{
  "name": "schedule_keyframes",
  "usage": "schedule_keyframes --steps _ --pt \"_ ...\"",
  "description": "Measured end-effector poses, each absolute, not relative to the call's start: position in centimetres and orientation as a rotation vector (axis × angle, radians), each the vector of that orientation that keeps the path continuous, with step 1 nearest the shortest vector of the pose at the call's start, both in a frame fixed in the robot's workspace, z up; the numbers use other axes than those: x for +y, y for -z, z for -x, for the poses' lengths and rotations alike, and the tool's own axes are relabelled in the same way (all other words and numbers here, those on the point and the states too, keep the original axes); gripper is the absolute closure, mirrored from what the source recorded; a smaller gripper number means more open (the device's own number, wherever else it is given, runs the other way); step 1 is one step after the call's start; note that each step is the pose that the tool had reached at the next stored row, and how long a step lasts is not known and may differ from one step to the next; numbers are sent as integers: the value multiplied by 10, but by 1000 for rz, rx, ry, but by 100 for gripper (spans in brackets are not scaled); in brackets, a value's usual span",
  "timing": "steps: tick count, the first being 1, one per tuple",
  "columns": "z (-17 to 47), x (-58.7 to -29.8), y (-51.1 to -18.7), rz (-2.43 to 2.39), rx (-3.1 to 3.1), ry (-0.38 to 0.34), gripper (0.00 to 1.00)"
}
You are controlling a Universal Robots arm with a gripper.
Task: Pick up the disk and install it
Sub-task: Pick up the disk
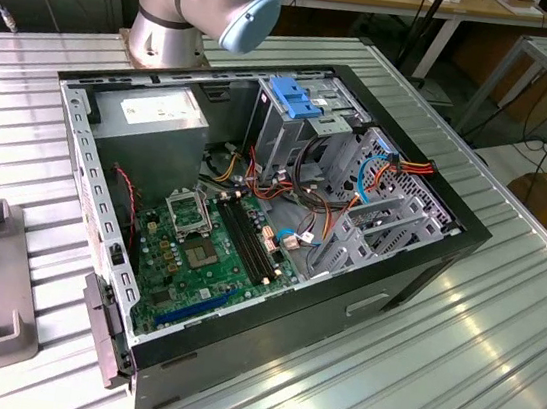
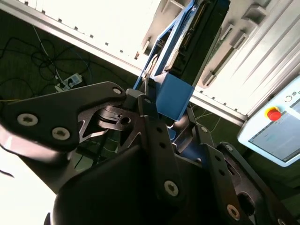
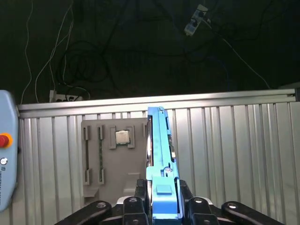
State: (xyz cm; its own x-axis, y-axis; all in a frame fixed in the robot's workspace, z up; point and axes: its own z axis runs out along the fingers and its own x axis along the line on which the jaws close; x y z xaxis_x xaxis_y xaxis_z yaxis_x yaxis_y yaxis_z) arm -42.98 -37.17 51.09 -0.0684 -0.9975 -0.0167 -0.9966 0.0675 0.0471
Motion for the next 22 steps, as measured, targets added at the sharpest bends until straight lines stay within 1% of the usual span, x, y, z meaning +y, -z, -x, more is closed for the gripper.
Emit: schedule_keyframes --steps 13,17,22 --pt "354 -372 -510 -2130 -2281 71 63" --pt "352 -372 -511 -2130 -2281 72 63" --pt "347 -372 -521 -2130 -2280 71 63"
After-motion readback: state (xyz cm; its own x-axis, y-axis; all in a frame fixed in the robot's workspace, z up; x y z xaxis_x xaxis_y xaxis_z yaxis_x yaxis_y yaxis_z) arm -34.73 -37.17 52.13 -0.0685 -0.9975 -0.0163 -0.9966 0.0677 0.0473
